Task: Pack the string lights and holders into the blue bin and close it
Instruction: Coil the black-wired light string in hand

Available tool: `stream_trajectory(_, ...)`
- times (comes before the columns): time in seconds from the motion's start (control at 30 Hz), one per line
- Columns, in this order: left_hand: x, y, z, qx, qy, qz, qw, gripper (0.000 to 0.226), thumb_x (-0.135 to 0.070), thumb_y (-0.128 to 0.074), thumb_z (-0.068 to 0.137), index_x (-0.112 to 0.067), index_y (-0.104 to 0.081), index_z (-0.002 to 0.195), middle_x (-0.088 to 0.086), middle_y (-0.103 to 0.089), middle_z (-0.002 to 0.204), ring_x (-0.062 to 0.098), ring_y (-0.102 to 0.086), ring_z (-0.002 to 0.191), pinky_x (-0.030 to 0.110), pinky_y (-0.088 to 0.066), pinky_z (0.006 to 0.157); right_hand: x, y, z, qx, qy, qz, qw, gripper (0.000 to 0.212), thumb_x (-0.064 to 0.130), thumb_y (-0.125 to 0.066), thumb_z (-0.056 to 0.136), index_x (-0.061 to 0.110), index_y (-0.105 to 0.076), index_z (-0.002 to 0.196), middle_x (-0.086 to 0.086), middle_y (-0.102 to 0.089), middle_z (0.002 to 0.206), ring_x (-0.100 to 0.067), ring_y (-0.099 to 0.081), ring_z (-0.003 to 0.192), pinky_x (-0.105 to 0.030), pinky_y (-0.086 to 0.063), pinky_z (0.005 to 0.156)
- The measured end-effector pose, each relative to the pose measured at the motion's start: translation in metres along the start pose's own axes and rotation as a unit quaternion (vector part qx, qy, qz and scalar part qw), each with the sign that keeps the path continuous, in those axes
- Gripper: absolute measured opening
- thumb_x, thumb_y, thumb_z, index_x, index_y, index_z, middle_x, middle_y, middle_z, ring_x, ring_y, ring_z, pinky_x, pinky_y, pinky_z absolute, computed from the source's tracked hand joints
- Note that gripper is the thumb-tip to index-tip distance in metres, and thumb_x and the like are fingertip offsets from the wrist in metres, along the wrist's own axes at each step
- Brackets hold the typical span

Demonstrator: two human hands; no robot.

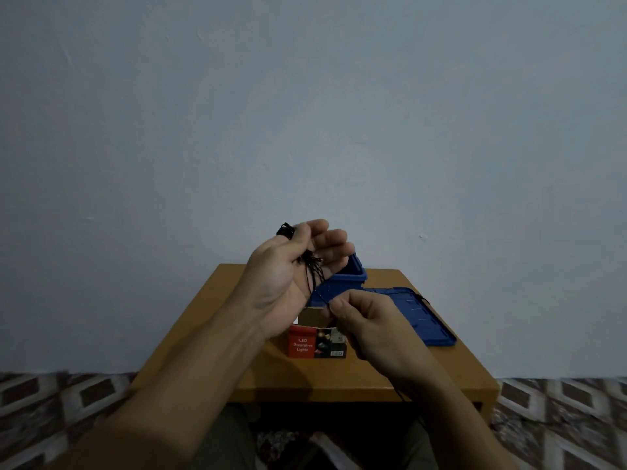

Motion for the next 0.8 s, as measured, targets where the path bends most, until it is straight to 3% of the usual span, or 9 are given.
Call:
stream_trajectory(0.13, -0.002, 0.004, 0.000, -0.027, -0.022, 0.023, 0.999, 0.026, -0.017, -0.034, 0.107, -0.005, -0.057, 0.102, 0.008, -0.071, 0.080, 0.023, -0.071, 0.076, 0.040, -0.058, 0.085, -0.001, -0.007, -0.002, 0.042, -0.010, -0.018, 0.999, 0.029, 0.032, -0.046, 0.105, 0.011, -0.064, 0.098, 0.023, -0.059, 0.055, 0.009, -0.053, 0.048, -0.007, -0.038, 0.046)
stream_trajectory(0.23, -0.009, 0.011, 0.000, -0.049, -0.062, 0.089, 0.993, 0.028, -0.018, -0.034, 0.108, -0.005, -0.057, 0.098, 0.010, -0.072, 0.084, 0.027, -0.071, 0.084, 0.040, -0.058, 0.089, -0.001, -0.008, -0.003, 0.054, -0.007, -0.027, 0.998, 0.028, 0.032, -0.047, 0.104, 0.011, -0.064, 0.096, 0.023, -0.060, 0.056, 0.009, -0.054, 0.049, -0.007, -0.039, 0.046)
stream_trajectory(0.37, -0.012, 0.014, 0.000, -0.050, -0.073, 0.212, 0.973, 0.033, -0.021, -0.033, 0.109, 0.001, -0.058, 0.106, 0.014, -0.074, 0.101, 0.028, -0.071, 0.102, 0.028, -0.059, 0.081, 0.009, 0.002, -0.005, 0.005, 0.025, -0.016, 1.000, 0.033, 0.034, -0.051, 0.102, 0.007, -0.059, 0.083, 0.017, -0.056, 0.051, 0.005, -0.052, 0.045, -0.009, -0.036, 0.046)
stream_trajectory(0.47, -0.003, 0.012, -0.002, -0.030, -0.033, 0.288, 0.957, 0.035, -0.026, -0.035, 0.109, -0.004, -0.062, 0.106, 0.010, -0.075, 0.103, 0.022, -0.071, 0.103, 0.030, -0.058, 0.084, 0.016, 0.013, -0.004, -0.032, 0.046, 0.027, 0.998, 0.037, 0.031, -0.055, 0.100, 0.008, -0.053, 0.073, 0.012, -0.048, 0.047, 0.001, -0.043, 0.040, -0.011, -0.033, 0.044)
stream_trajectory(0.53, 0.002, 0.010, -0.004, -0.022, -0.009, 0.367, 0.930, 0.035, -0.028, -0.036, 0.108, -0.009, -0.065, 0.103, 0.005, -0.076, 0.095, 0.019, -0.071, 0.097, 0.029, -0.057, 0.084, 0.025, 0.014, -0.005, -0.026, 0.062, 0.039, 0.997, 0.038, 0.030, -0.056, 0.100, 0.008, -0.053, 0.070, 0.011, -0.045, 0.047, 0.001, -0.038, 0.039, -0.012, -0.031, 0.043)
stream_trajectory(0.7, 0.015, 0.007, -0.012, 0.001, 0.065, 0.485, 0.872, 0.037, -0.031, -0.041, 0.106, -0.006, -0.064, 0.091, 0.001, -0.070, 0.066, 0.022, -0.069, 0.064, 0.027, -0.058, 0.062, 0.044, 0.031, -0.009, -0.045, 0.084, 0.059, 0.994, 0.045, 0.033, -0.060, 0.096, -0.004, -0.054, 0.072, 0.010, -0.039, 0.044, -0.001, -0.032, 0.037, -0.012, -0.029, 0.040)
stream_trajectory(0.8, 0.026, 0.003, -0.017, 0.051, 0.115, 0.475, 0.871, 0.038, -0.036, -0.041, 0.106, -0.009, -0.057, 0.083, -0.003, -0.051, 0.052, 0.012, -0.044, 0.044, 0.024, -0.038, 0.046, 0.053, 0.038, -0.011, -0.040, 0.089, 0.065, 0.993, 0.037, 0.033, -0.061, 0.093, 0.009, -0.052, 0.066, 0.008, -0.041, 0.046, -0.004, -0.033, 0.038, -0.016, -0.030, 0.040)
Point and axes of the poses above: each hand's wrist, its own z-axis towards the middle knuckle, its own y-axis out of the back of the hand, x = y × z, the point moved 9 cm from there along z, towards the middle knuckle
